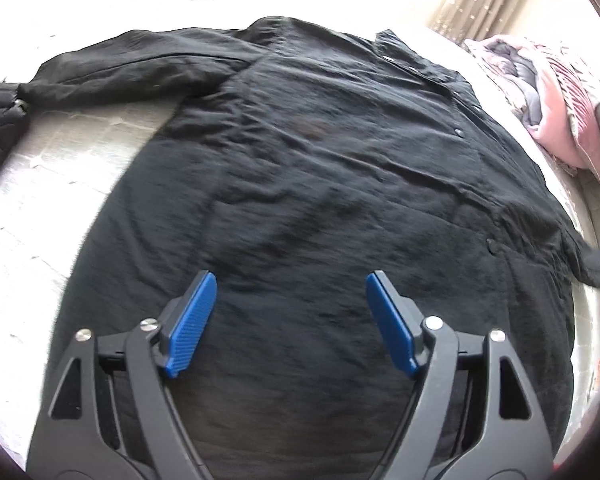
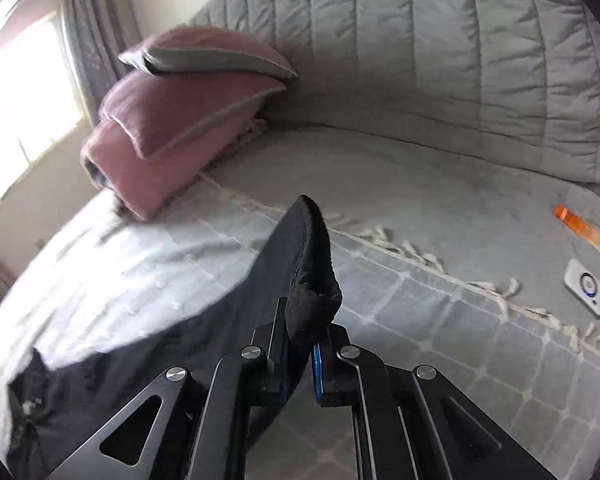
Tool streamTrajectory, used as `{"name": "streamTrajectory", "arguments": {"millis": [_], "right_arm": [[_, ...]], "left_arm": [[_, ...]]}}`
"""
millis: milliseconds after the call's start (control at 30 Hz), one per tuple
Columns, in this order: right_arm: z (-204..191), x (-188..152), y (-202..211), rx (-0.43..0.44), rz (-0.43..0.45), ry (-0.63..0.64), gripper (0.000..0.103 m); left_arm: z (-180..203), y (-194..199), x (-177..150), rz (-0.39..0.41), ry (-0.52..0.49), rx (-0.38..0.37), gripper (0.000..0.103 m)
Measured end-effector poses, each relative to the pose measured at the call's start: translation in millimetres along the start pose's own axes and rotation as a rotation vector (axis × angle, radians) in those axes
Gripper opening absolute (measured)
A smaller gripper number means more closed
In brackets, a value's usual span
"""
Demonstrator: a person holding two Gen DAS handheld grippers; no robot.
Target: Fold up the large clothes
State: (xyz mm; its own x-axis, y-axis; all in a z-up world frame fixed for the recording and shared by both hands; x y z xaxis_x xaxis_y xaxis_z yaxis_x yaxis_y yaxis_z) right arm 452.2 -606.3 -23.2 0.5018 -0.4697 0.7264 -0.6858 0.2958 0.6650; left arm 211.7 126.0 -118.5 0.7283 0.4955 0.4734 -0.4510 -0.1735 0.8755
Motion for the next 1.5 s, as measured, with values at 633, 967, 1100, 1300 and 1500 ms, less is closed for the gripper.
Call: {"name": "streamTrajectory", "arguments": {"millis": [633,967,1100,1300,1500], "right_arm": [[115.7,-92.7,-39.6,0.158,-0.04,-0.557,0.064],[121.4,-87.5,-26.1,0.355,0.113,-0.866,0.071],[94.4,-96.3,-42.9,0.433,0.015,-0.794,0.071],[56.7,-81.2,-46.0,0.29,-0.051,-0.624,0.009],[-62.9,1.3,56.4,0.404,0.164,-0.288,0.008]], "left_arm": [[-61.8,0.7,22.1,-0.029,0.271,-0.055,0.078],[-48.0,-1.2,21.3,-0.023,0.219,-0.043,0.078],[-44.0,1.2,21.8,-0.017,0.211,-0.061,0.078],[-44.5,-0.2,22.8,-0.013,0.195,-0.05,0.078],[-51.2,3.9,27.4,-0.019,0.248,-0.095,0.078]]}}
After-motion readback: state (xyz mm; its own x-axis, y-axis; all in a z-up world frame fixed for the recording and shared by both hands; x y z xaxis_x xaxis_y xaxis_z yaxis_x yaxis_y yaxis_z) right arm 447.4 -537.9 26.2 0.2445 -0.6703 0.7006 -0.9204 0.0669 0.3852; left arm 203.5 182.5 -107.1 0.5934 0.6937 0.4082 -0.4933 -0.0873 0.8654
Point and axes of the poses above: each gripper's, at about its wrist camera, not at the fingertips, and y roughly against the way its jaws point, z to its right, x to its top, the point moved 9 cm from there along -y, roughly the way its jaws point, and after that the axes turned 7 degrees about x, right-handed, at the moved point
